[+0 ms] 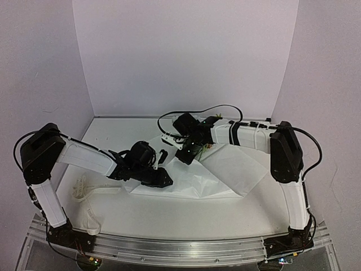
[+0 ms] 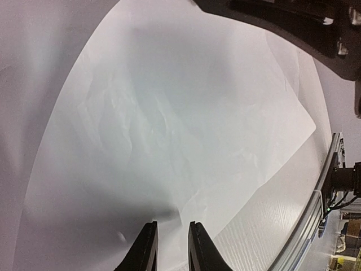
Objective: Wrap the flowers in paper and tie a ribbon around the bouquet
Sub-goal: Fold the bottom corner of the flattened wrapping paper at the center of the board.
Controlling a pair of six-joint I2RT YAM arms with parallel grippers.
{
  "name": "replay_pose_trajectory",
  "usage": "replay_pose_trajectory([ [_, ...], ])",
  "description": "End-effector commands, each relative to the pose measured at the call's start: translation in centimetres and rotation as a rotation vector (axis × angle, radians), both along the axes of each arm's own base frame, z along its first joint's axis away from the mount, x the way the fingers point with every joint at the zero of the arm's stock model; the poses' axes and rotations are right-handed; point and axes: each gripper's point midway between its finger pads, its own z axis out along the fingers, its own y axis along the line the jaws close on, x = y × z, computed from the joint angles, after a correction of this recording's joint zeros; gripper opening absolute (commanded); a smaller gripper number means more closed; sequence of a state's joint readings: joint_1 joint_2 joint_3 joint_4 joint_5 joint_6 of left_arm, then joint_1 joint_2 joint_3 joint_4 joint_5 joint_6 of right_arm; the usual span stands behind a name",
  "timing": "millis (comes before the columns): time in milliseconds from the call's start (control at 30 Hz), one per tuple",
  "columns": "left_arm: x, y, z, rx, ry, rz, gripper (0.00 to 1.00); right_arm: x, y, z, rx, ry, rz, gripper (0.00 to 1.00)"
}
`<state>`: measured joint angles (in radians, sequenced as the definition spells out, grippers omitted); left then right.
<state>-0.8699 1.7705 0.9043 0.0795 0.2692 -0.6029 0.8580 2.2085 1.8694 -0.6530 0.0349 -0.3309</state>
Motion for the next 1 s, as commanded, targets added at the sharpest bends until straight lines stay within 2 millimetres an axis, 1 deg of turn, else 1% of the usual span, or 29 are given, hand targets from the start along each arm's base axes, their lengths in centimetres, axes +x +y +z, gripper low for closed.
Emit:
replay_pose_trajectory([
  [0,1.2,-0.8,0.9,-0.035,-0.014,0.003,0.19,0.9,0.4,0.9,0.029,-0.005,-0.023,0.06],
  [233,1.5,-0.8,0.0,-0.022,0.010,0.015,0.18,1.3,-0.2,1.5,0.061,0.027,-0.081,0.10],
  [367,1.8,-0.7,-0.5,-0.011,0.018,0.030,0.16,1.5,-0.6,1.5,0.065,0.037,-0.106,0.22],
  [433,2.0,-0.6,-0.8,-0.001,0.023,0.041,0.15,1.6,-0.9,2.1,0.067,0.033,-0.128,0.27],
  [467,2.1,-0.5,-0.9,0.005,0.023,0.048,0.15,1.6,-1.2,2.4,0.068,0.032,-0.139,0.32],
  [567,2.6,-0.4,-1.0,0.011,0.020,0.061,0.15,1.0,-2.5,4.3,0.086,0.034,-0.216,0.52],
  [633,3.0,-0.2,-1.1,0.012,0.019,0.072,0.15,0.1,-3.4,5.5,0.116,0.058,-0.275,0.58],
  [700,3.3,-0.3,-1.0,0.007,0.019,0.072,0.15,-1.3,-4.7,6.5,0.140,0.102,-0.345,0.60],
  [767,3.6,-0.4,-0.9,0.001,0.016,0.069,0.15,-2.9,-6.0,6.9,0.161,0.150,-0.422,0.61],
  [800,3.6,-0.6,-0.8,-0.001,0.017,0.064,0.15,-4.0,-6.5,7.0,0.183,0.190,-0.453,0.61],
  [833,3.7,-0.7,-0.8,-0.003,0.017,0.058,0.15,-5.1,-7.0,6.5,0.193,0.232,-0.477,0.61],
  [967,3.9,-1.5,-0.6,-0.013,0.014,0.033,0.15,-8.4,-9.2,5.0,0.216,0.342,-0.599,0.58],
])
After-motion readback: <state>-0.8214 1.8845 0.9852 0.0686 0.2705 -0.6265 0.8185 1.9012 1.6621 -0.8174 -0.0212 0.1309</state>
